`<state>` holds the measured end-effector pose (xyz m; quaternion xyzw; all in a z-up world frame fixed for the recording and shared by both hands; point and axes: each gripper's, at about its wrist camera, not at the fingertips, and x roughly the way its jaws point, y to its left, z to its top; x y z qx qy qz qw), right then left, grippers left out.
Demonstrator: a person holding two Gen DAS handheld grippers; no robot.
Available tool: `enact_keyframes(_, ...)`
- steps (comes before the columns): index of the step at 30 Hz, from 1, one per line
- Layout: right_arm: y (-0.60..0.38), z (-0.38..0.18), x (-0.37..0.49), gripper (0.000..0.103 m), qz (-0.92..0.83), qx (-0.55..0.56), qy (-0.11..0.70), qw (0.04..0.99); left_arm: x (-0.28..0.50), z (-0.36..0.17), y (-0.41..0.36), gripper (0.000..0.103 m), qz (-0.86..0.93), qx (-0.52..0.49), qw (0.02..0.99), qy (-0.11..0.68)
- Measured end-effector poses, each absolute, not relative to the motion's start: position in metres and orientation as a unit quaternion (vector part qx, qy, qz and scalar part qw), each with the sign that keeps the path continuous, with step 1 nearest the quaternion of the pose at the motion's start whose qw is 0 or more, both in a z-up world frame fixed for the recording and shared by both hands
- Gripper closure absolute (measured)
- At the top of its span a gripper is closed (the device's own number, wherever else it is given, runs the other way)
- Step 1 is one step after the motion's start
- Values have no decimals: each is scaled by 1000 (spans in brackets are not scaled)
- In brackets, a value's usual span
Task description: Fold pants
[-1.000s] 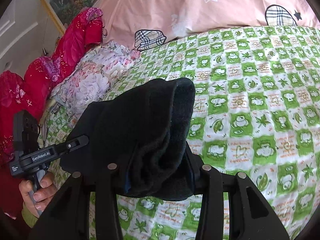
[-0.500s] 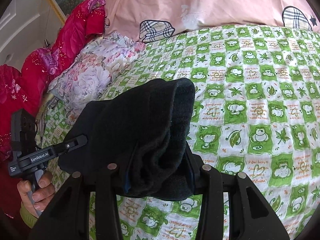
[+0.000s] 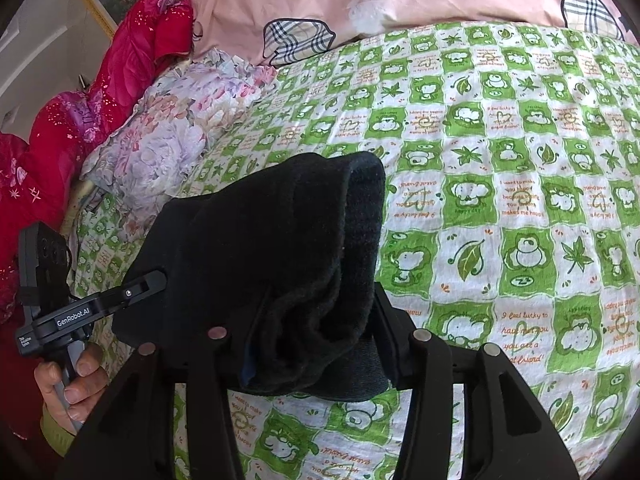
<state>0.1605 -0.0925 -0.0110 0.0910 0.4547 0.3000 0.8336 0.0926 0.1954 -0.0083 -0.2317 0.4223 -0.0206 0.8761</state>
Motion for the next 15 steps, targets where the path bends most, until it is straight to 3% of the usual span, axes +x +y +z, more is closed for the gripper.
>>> enact_keyframes(8, -105, -12, 157, 43, 293, 109, 451, 836, 88, -12, 200, 46, -10, -233, 876, 423)
enact_keyframes(15, -114, -8, 149, 40, 285, 121, 448, 838, 82, -9, 198, 39, 4, -222, 879, 422)
